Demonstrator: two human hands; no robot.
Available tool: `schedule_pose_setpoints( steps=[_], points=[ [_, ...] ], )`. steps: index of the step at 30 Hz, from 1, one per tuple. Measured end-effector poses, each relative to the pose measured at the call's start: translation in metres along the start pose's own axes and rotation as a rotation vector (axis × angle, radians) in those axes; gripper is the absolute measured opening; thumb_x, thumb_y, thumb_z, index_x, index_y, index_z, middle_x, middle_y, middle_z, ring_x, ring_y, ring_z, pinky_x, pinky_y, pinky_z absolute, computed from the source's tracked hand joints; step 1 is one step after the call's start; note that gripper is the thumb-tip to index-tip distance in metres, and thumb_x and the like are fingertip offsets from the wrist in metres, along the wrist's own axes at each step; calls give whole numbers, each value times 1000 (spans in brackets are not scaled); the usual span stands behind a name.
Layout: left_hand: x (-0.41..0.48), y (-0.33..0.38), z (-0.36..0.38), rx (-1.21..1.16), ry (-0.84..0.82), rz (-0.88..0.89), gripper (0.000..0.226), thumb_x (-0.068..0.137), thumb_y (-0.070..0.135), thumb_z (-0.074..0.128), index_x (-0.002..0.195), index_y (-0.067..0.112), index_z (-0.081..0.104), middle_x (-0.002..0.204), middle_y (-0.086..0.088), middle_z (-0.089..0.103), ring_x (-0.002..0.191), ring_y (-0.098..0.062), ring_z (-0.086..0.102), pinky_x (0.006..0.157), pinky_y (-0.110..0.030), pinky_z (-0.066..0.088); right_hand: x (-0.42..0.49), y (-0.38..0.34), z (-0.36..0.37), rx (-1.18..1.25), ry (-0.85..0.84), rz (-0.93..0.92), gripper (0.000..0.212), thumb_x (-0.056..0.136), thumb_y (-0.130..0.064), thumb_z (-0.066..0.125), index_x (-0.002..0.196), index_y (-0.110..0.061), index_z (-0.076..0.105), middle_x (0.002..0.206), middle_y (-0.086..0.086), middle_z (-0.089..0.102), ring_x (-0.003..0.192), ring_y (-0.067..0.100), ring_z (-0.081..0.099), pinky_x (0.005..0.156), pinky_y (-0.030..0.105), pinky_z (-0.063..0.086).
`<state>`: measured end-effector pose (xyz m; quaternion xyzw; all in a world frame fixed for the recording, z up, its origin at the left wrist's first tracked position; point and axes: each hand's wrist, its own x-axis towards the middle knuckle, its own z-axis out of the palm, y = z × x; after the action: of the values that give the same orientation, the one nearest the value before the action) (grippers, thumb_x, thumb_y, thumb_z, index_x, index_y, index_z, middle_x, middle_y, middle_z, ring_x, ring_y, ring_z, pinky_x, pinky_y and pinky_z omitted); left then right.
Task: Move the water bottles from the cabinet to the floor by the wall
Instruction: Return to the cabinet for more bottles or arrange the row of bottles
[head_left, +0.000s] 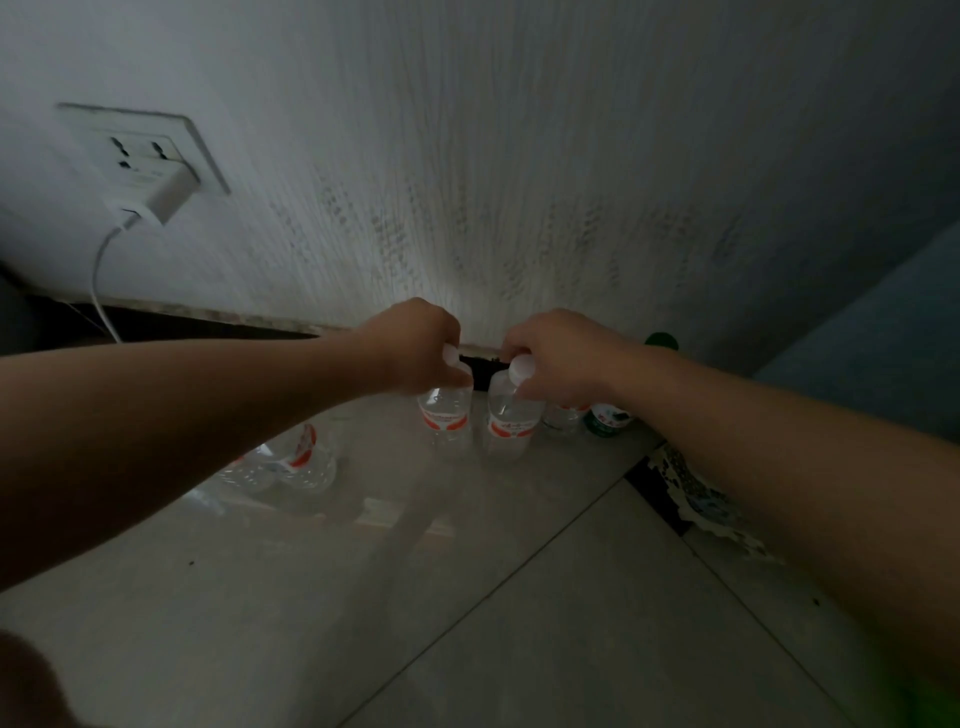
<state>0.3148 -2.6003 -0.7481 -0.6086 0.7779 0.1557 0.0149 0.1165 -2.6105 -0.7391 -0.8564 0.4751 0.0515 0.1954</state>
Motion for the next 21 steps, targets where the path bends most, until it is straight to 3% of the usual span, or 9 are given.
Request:
schedule_pose_setpoints(
  steps=[5,14,21],
  points=[
    [-2,0,-1,-13,19,34,32,79,43,77,97,17,71,82,5,62,79,-14,58,68,-27,42,-1,1,0,0,6,2,29,86,-25,65,114,-20,65,111,2,64,94,17,55,75,30,43],
    [-7,2,-9,-11,-26,85,34,78,27,78,110,17,71,106,-2,69,99,-19,62,87,-35,52,2,1,1,-10,-6,3,28,85,-23,64,114,-19,65,110,3,63,93,17,56,74,29,42],
    [-7,3,-10,28,-39,117,37,78,18,73,115,24,70,105,1,61,103,-20,58,81,-28,44,2,0,1,-21,-6,16,25,87,-24,62,111,-20,65,107,2,62,96,21,58,75,31,46]
  ],
)
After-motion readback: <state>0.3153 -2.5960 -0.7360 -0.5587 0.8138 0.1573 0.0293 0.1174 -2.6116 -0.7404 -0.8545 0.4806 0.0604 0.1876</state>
